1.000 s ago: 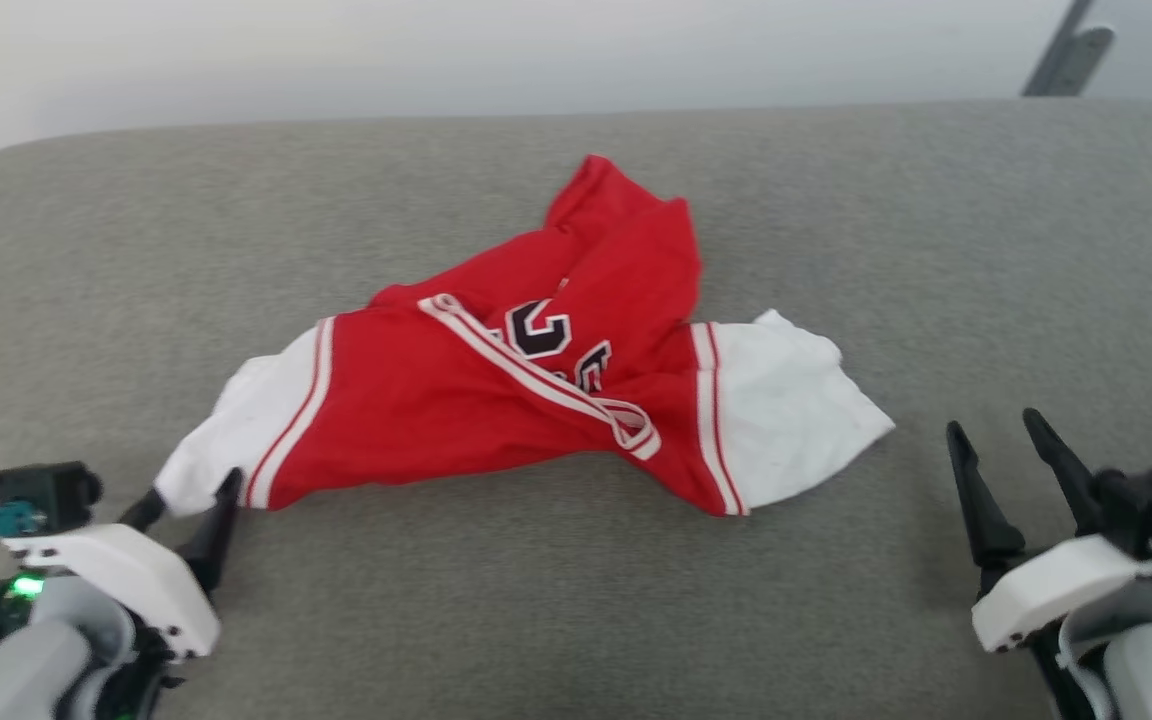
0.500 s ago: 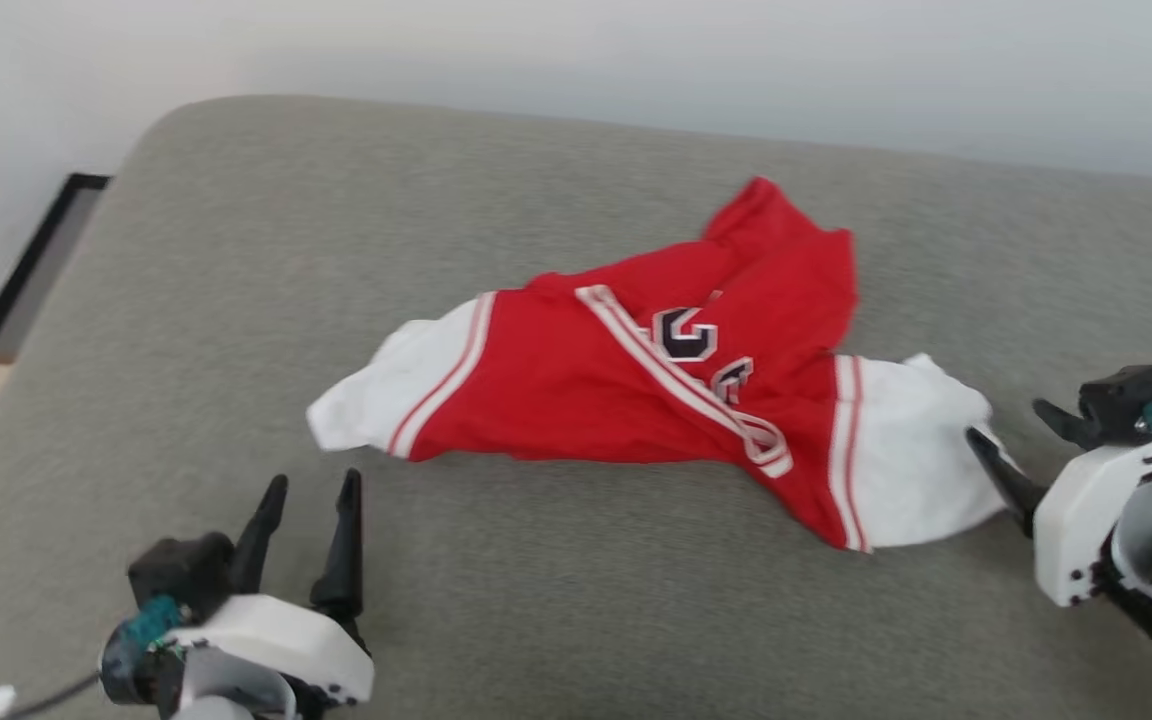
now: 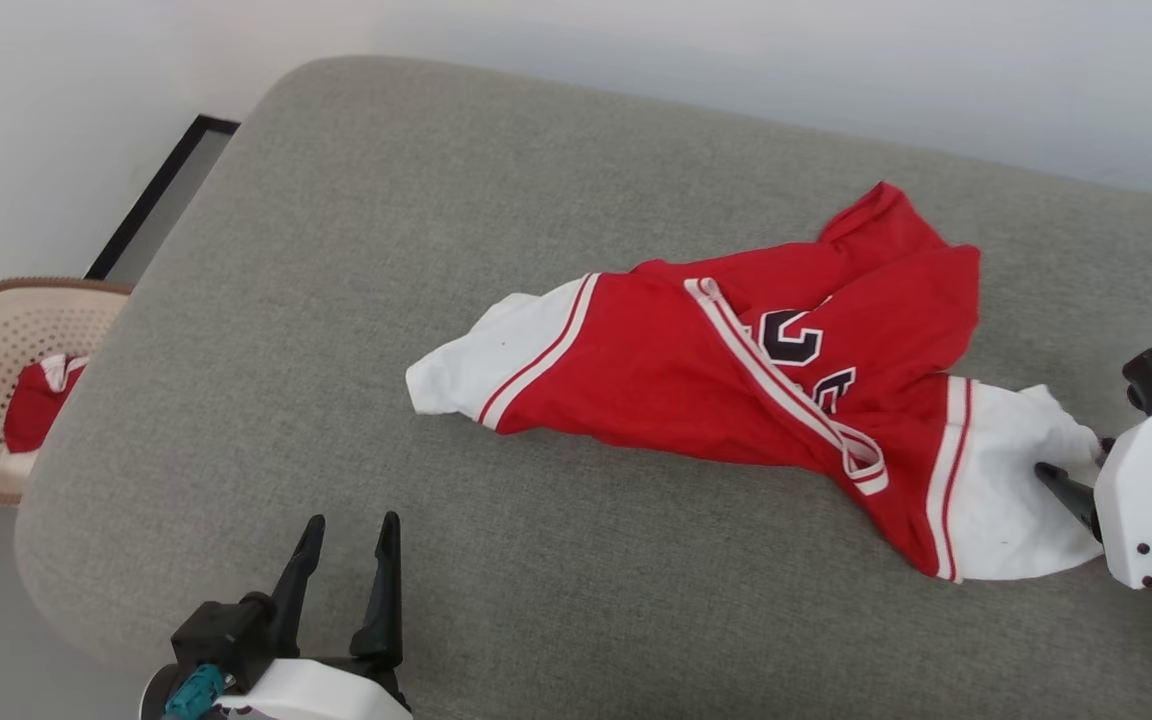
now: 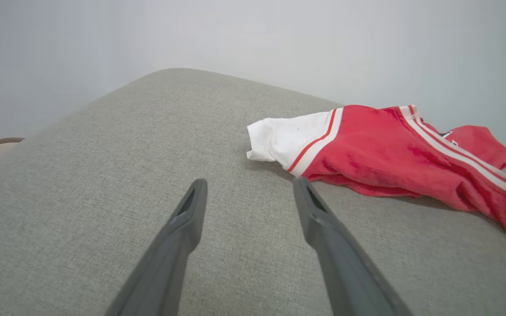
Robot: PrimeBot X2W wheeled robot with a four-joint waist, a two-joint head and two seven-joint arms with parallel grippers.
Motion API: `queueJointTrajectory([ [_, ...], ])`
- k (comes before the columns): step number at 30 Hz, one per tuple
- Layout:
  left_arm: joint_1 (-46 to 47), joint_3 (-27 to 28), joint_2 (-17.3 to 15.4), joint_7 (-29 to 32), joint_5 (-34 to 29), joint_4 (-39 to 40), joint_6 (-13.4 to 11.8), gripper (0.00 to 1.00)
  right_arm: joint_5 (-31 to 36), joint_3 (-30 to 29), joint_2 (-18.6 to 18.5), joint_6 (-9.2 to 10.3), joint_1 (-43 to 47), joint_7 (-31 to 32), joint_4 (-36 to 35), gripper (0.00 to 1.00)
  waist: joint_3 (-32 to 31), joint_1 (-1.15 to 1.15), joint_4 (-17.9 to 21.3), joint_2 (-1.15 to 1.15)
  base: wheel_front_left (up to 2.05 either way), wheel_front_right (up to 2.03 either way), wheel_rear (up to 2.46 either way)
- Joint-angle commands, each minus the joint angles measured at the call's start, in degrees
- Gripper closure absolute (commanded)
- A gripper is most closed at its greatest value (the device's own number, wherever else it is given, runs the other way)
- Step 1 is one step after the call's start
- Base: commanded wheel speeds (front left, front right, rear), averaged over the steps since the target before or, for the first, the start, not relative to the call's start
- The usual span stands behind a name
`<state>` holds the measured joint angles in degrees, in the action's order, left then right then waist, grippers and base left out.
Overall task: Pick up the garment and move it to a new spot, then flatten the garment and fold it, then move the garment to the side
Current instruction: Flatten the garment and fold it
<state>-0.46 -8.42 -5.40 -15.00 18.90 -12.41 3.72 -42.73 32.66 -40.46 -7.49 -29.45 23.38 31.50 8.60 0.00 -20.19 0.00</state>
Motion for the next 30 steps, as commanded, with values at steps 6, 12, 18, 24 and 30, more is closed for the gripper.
queueJointTrajectory([
  [6,-0.1,3.19,1.88,-0.25,-3.19,-1.32,2.39,0.0,-3.76,4.78,-0.14,0.01,-2.58,1.12,2.76,0.78,0.93,0.0,-0.76,0.0,0.0,0.0,0.0],
  [12,1.25,4.48,2.41,-0.26,-3.8,-1.61,3.28,0.0,-6.37,5.6,-0.99,0.01,-4.14,-4.1,5.82,1.0,0.75,0.0,0.23,0.0,0.0,0.0,0.0],
  [18,1.12,5.03,2.49,-0.26,-3.62,-1.53,3.69,0.0,-6.39,2.27,-3.5,0.01,-5.11,-12.27,10.33,1.0,0.57,0.0,2.69,0.0,0.0,0.0,0.0],
  [24,1.59,5.63,2.47,-0.26,-3.64,-0.99,3.76,0.0,-6.35,-2.96,-5.32,0.01,-3.01,-17.9,16.23,1.0,1.2,0.0,4.79,0.0,0.0,0.0,0.0],
  [30,2.41,4.79,1.97,-0.26,-4.51,-1.27,3.83,0.0,-5.25,-4.83,-3.24,0.01,-2.7,-22.06,17.21,0.0,1.79,0.0,7.31,0.0,0.0,0.0,0.0],
])
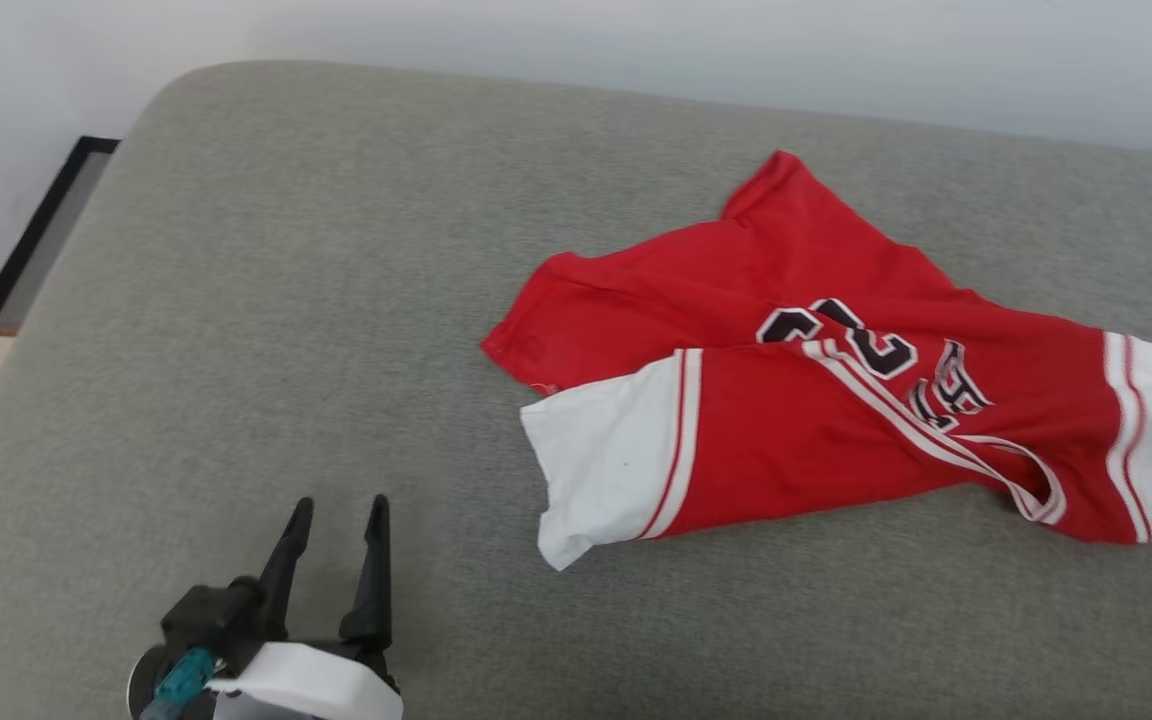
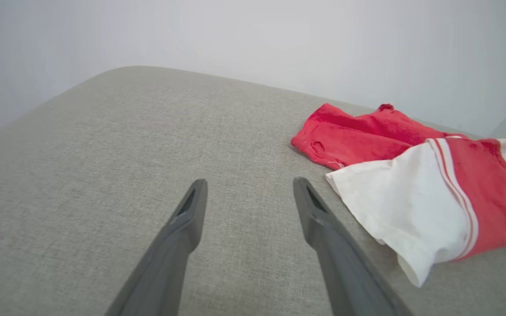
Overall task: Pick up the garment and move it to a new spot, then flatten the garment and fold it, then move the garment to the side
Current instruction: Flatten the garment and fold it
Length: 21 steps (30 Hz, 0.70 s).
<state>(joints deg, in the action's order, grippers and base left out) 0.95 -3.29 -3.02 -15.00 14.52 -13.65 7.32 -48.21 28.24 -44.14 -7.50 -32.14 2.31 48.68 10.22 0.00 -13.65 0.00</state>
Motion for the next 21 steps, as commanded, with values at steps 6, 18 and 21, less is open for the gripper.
queueJointTrajectory([
  [6,6.68,-9.89,-8.73,-0.26,1.98,-0.95,0.23,0.0,2.86,-3.54,3.3,0.02,0.04,-9.45,-0.79,0.0,0.54,0.0,3.11,0.0,0.0,0.0,0.0],
  [18,25.57,-32.51,-30.65,13.06,25.96,-1.84,0.11,0.0,11.07,-13.11,10.84,0.02,4.48,-17.29,-10.14,0.0,3.59,0.0,12.89,0.0,0.0,0.0,0.0],
  [21,30.27,-37.75,-35.36,20.31,34.9,-0.73,0.11,0.0,13.95,-15.7,13.34,0.02,5.96,-17.34,-13.37,0.0,5.3,0.0,16.4,0.0,0.0,0.0,0.0],
])
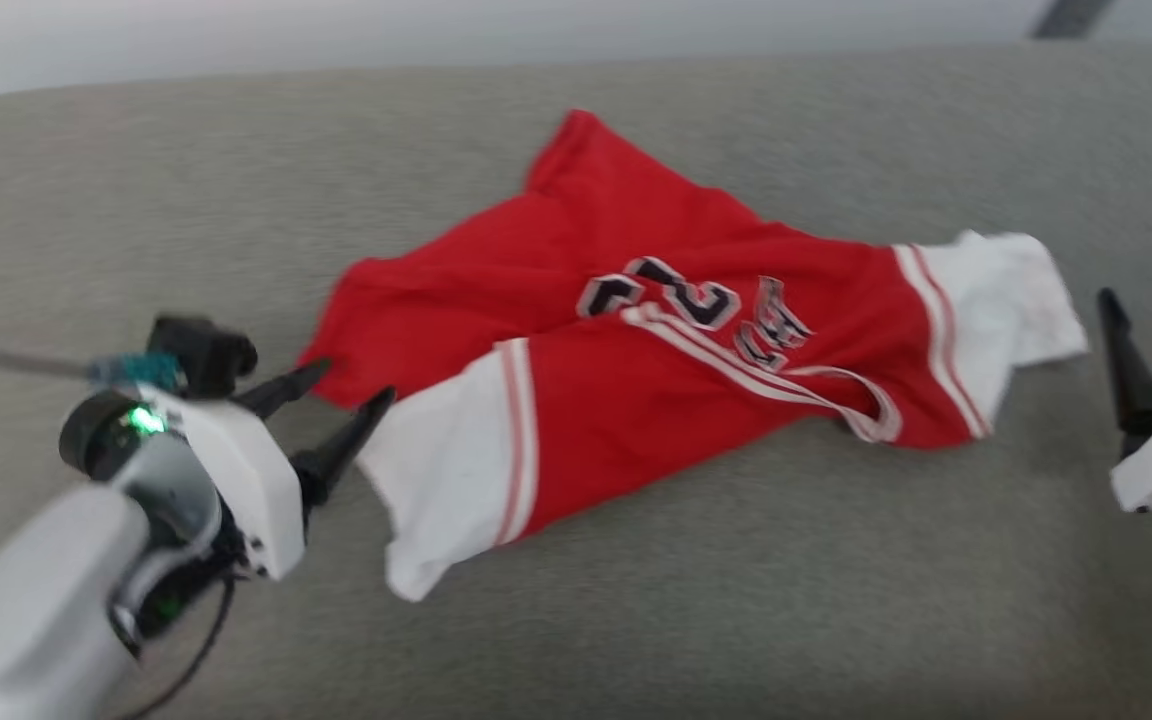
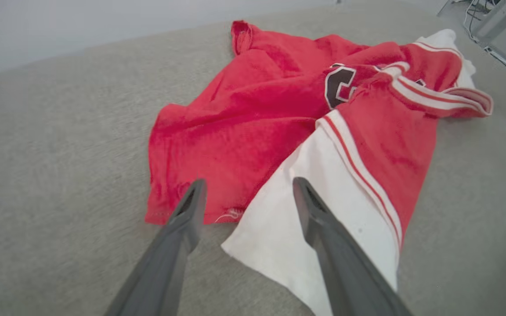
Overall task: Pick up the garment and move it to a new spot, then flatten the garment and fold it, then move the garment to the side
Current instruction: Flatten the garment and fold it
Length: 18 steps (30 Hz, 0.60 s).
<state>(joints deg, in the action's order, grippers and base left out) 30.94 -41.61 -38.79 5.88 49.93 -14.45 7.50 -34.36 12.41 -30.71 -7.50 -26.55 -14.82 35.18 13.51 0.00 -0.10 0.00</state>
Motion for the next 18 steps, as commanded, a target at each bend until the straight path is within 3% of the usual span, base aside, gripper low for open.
queueJointTrajectory([
  [1,1.96,-1.09,-0.85,1.64,2.36,0.64,-0.06,0.0,0.91,-0.66,0.81,0.02,0.84,-0.21,-0.85,0.0,2.53,0.0,3.9,0.0,0.0,0.0,0.0],
  [7,11.01,-8.4,-5.92,14.16,18.24,2.25,-0.06,0.0,4.98,-5.05,5.95,0.02,3.68,1.94,-5.54,0.0,5.12,0.0,9.94,0.0,0.0,0.0,0.0],
  [15,16.7,-14.7,-8.31,17.96,23.21,3.11,-0.06,0.0,7.66,-7.27,9.58,0.02,5.26,3.64,-8.46,0.0,5.79,0.0,13.33,0.0,0.0,0.0,0.0],
  [16,17.12,-15.29,-8.4,17.74,23.7,3.16,-0.06,0.15,7.81,-7.56,9.78,0.02,5.56,3.79,-8.66,0.0,5.76,0.0,13.42,0.0,0.0,0.0,0.0],
  [18,17.77,-16.51,-8.69,16.83,23.74,3.64,-0.06,1.0,8.24,-8.12,10.14,0.02,6.04,4.08,-9.11,0.0,5.62,0.0,13.39,0.0,0.0,0.0,0.0],
])
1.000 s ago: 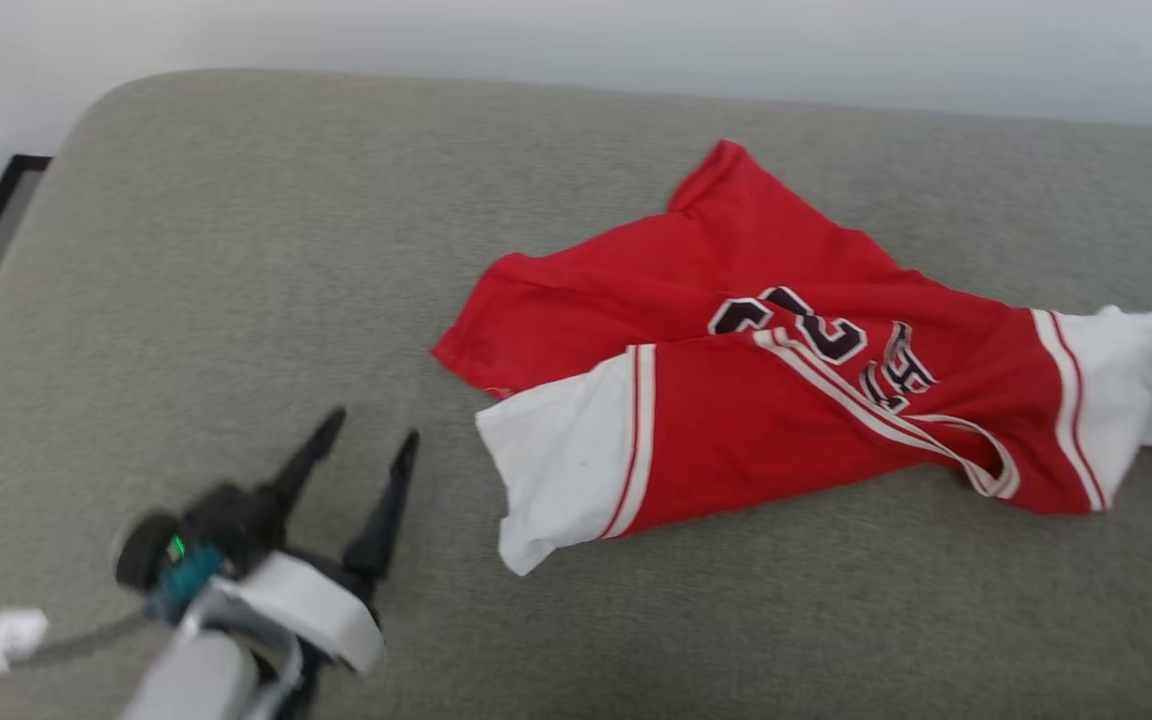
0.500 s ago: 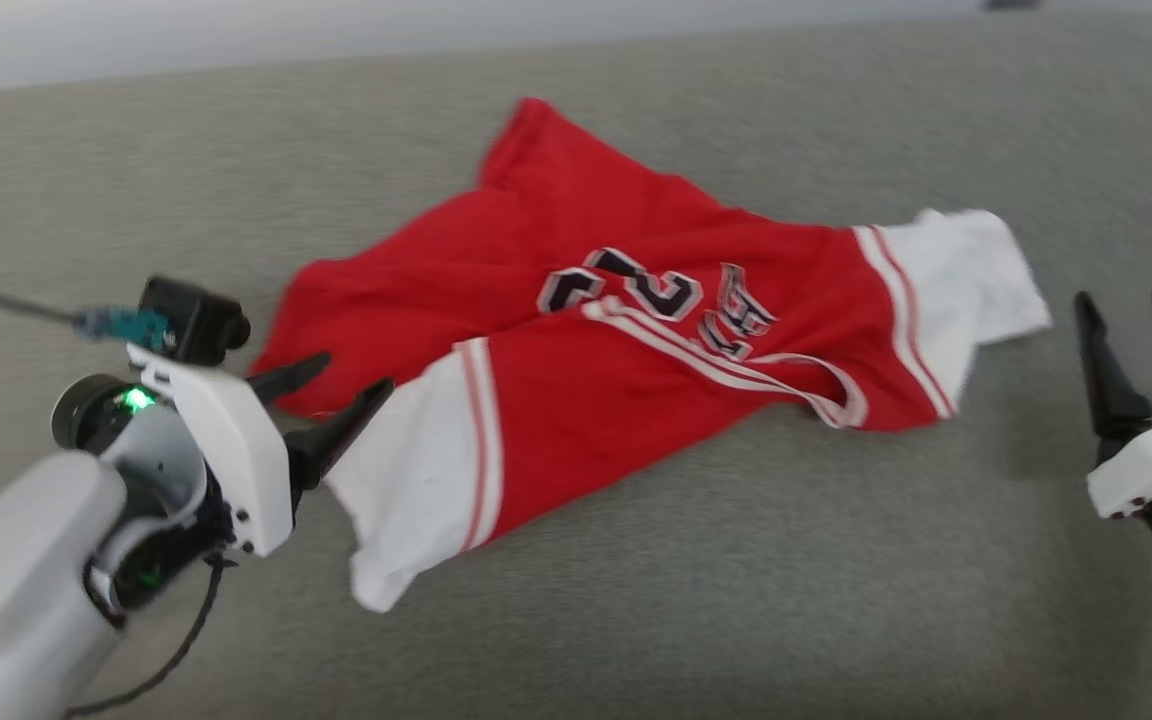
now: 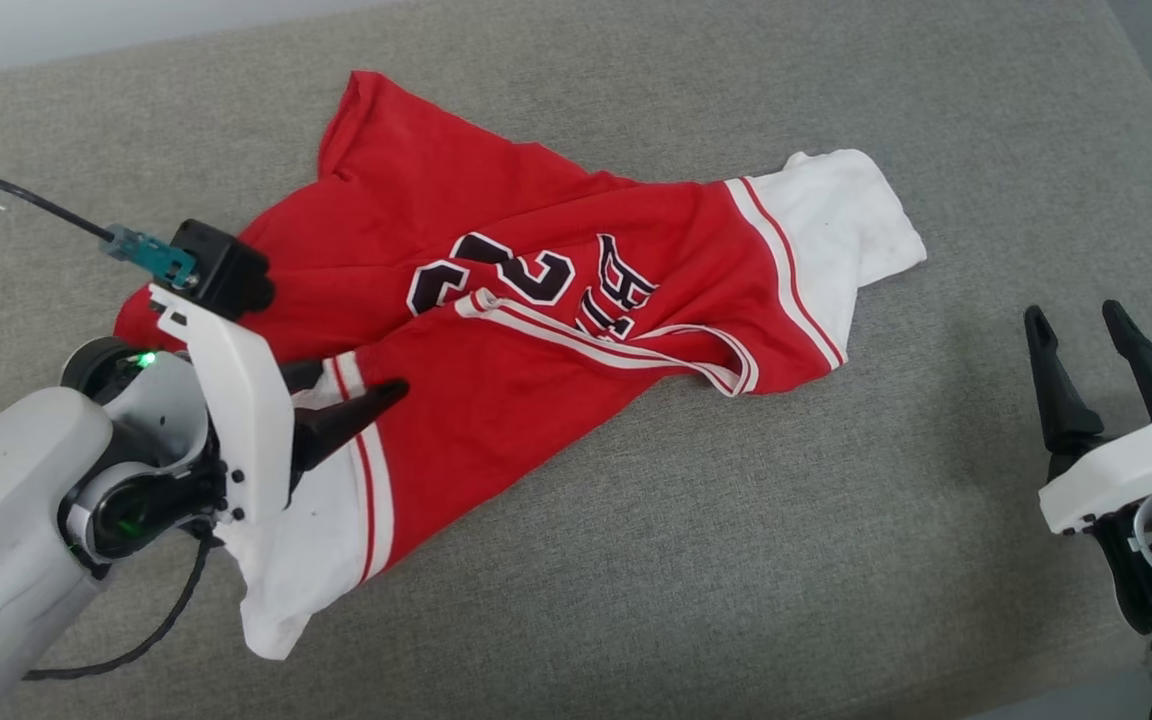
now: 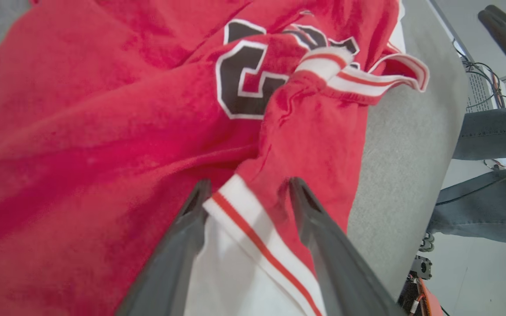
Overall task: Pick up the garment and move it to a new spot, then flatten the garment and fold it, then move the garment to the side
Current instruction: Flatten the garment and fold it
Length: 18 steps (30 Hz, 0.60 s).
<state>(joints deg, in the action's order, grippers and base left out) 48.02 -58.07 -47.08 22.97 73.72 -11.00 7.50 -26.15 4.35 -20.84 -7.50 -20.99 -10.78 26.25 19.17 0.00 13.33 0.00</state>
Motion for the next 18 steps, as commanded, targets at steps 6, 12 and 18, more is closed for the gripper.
queueJointTrajectory([
  [6,2.54,-3.95,-1.79,-6.3,-2.24,4.11,-0.06,1.0,0.93,-1.25,1.2,0.02,1.66,1.29,-1.6,0.0,-1.14,0.0,-1.3,0.0,0.0,0.0,0.0],
  [12,1.31,-10.21,-3.77,-12.07,-7.65,13.69,-0.06,1.0,1.27,-1.84,1.91,0.02,2.88,2.32,-3.06,0.0,-2.13,0.0,-3.38,0.0,0.0,0.0,0.0],
  [18,-3.81,-13.91,-1.33,-14.64,-10.5,17.81,-0.06,1.0,1.54,-2.09,2.41,0.02,3.34,3.13,-4.3,0.0,-2.27,0.0,-4.88,0.0,0.0,0.0,0.0],
])
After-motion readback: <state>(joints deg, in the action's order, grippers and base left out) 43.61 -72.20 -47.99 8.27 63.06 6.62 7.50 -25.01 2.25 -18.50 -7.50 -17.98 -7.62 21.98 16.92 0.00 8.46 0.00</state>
